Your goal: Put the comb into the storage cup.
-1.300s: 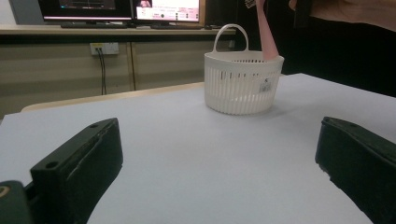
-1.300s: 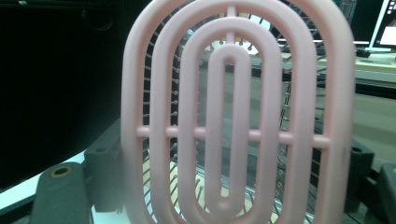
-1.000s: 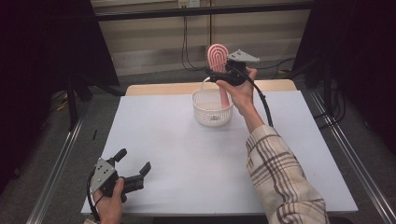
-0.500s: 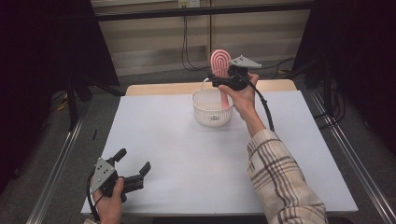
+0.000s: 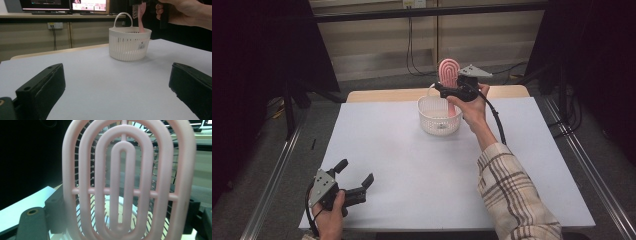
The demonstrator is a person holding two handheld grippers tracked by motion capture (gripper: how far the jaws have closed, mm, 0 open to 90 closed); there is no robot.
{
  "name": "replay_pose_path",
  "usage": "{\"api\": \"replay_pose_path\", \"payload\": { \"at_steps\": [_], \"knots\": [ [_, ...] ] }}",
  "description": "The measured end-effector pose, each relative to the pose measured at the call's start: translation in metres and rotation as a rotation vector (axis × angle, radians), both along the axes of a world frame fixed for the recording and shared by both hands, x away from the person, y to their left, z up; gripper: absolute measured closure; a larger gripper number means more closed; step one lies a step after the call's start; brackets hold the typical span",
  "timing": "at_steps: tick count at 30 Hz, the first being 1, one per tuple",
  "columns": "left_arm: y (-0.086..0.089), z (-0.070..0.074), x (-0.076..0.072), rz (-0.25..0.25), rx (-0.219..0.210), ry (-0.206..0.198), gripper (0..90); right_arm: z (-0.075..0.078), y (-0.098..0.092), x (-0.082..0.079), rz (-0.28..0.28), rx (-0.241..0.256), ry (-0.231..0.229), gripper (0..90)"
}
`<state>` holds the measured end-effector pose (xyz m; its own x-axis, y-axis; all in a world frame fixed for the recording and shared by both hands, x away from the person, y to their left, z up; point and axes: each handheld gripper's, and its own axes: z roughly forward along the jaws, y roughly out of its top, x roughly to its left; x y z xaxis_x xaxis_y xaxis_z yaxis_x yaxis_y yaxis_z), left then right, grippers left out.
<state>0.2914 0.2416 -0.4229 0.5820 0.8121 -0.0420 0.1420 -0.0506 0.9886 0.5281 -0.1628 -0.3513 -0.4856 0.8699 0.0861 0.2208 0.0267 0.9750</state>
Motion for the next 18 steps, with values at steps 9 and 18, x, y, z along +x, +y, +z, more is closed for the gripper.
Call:
{"api": "replay_pose_path", "payload": {
  "at_steps": [9,18],
  "knots": [
    [0.000,0.000,0.001,0.000,-0.003,0.003,0.9,-0.006,-0.002,-0.001,0.000,0.000,0.025,19.8],
    [-0.001,0.000,0.001,0.000,-0.005,0.002,0.8,-0.012,-0.004,0.003,-0.016,0.004,0.049,19.8]
  ]
}}
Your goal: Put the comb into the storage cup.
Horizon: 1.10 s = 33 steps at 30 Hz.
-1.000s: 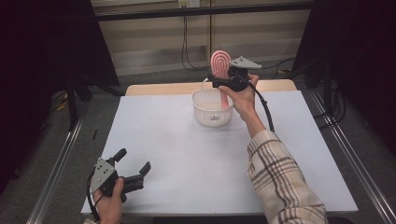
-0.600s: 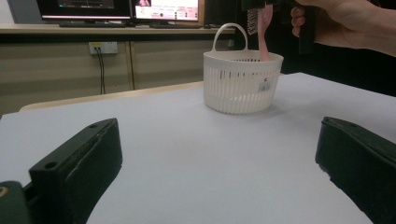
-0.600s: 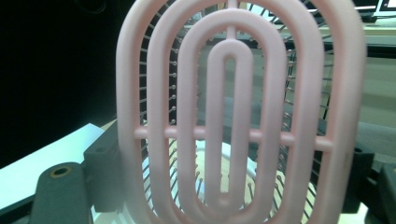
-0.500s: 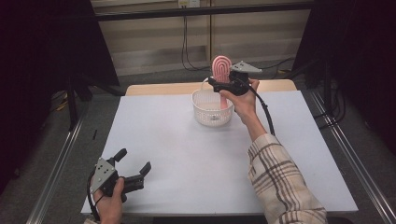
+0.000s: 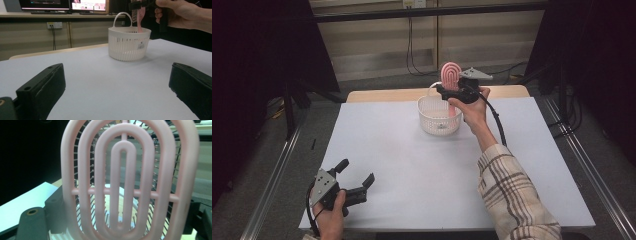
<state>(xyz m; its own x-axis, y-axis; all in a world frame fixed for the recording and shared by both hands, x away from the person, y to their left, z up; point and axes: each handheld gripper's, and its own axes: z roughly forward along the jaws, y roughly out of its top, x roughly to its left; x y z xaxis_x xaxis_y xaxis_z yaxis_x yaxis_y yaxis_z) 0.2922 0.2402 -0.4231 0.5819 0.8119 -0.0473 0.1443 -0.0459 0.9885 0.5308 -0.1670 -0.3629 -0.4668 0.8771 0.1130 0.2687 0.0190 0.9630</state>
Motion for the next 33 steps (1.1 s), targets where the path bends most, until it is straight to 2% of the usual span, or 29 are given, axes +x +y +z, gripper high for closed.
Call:
{"api": "replay_pose_path", "payload": {
  "at_steps": [2,18,22,33],
  "knots": [
    [0.001,0.000,0.000,-0.001,0.002,0.000,0.8,-0.003,0.000,0.001,-0.001,-0.012,0.012,19.8],
    [0.001,0.000,0.000,0.003,-0.002,0.002,0.8,-0.014,-0.009,0.001,-0.018,0.014,0.050,19.8],
    [0.002,0.000,0.000,-0.001,0.001,0.000,0.8,-0.016,-0.012,0.000,-0.032,0.041,0.044,19.7],
    [0.002,0.000,0.000,-0.003,0.003,0.001,0.8,-0.021,-0.013,0.004,-0.039,0.035,0.058,19.7]
  ]
}}
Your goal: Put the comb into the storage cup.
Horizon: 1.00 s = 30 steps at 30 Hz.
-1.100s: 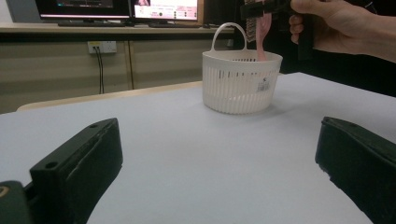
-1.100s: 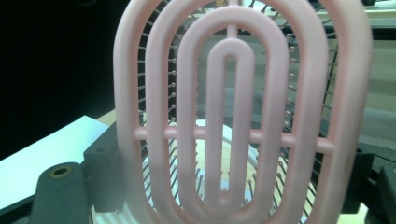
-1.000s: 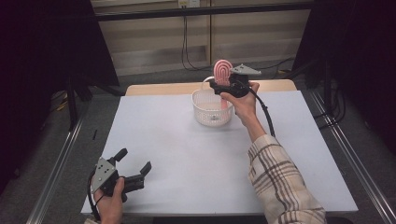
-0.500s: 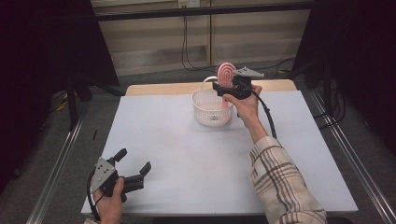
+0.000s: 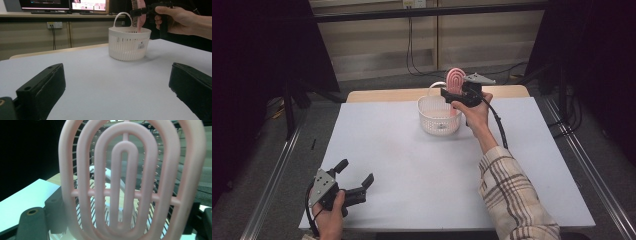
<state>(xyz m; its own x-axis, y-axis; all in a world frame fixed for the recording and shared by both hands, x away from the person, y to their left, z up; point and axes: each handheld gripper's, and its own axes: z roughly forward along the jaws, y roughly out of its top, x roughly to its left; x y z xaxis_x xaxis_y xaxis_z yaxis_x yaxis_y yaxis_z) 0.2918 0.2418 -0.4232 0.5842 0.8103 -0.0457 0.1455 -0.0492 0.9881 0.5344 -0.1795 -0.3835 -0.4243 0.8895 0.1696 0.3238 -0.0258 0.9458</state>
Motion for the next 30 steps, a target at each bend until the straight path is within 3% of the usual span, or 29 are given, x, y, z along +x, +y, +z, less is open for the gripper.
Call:
{"api": "replay_pose_path", "payload": {
  "at_steps": [30],
  "knots": [
    [0.000,-0.001,0.000,0.000,-0.005,0.007,0.9,-0.003,-0.012,0.009,-0.035,0.026,0.022,17.0]
  ]
}}
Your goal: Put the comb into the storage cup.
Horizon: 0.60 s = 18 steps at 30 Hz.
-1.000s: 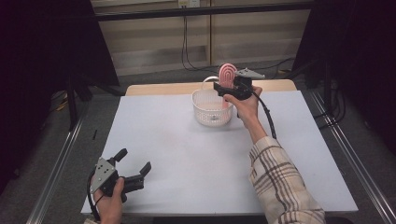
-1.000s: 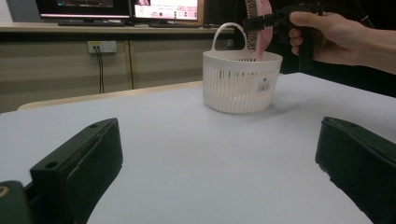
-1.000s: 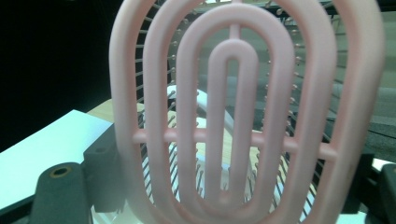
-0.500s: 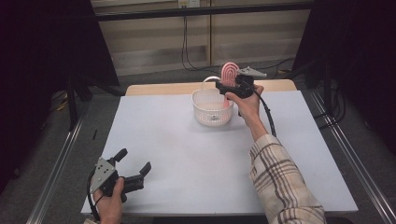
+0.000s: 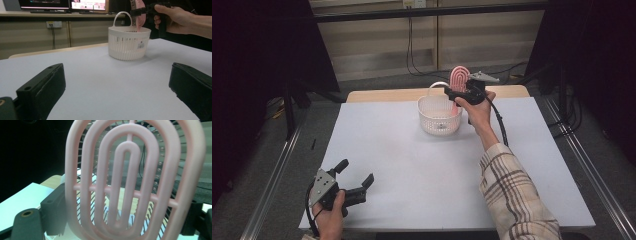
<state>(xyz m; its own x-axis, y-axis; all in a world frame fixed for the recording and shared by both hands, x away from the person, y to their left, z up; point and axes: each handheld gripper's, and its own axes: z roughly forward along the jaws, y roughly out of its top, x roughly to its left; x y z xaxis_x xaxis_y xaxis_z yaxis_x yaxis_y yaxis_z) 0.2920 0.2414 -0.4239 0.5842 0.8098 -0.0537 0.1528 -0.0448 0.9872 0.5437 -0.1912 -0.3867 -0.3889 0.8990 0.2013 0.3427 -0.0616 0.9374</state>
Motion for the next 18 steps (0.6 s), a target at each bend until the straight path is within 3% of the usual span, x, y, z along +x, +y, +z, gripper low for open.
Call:
{"api": "replay_pose_path", "payload": {
  "at_steps": [18],
  "knots": [
    [-0.0005,-0.0002,-0.0005,-0.005,0.013,-0.002,0.9,0.0008,-0.0037,-0.0007,-0.009,-0.009,0.012,14.9]
  ]
}}
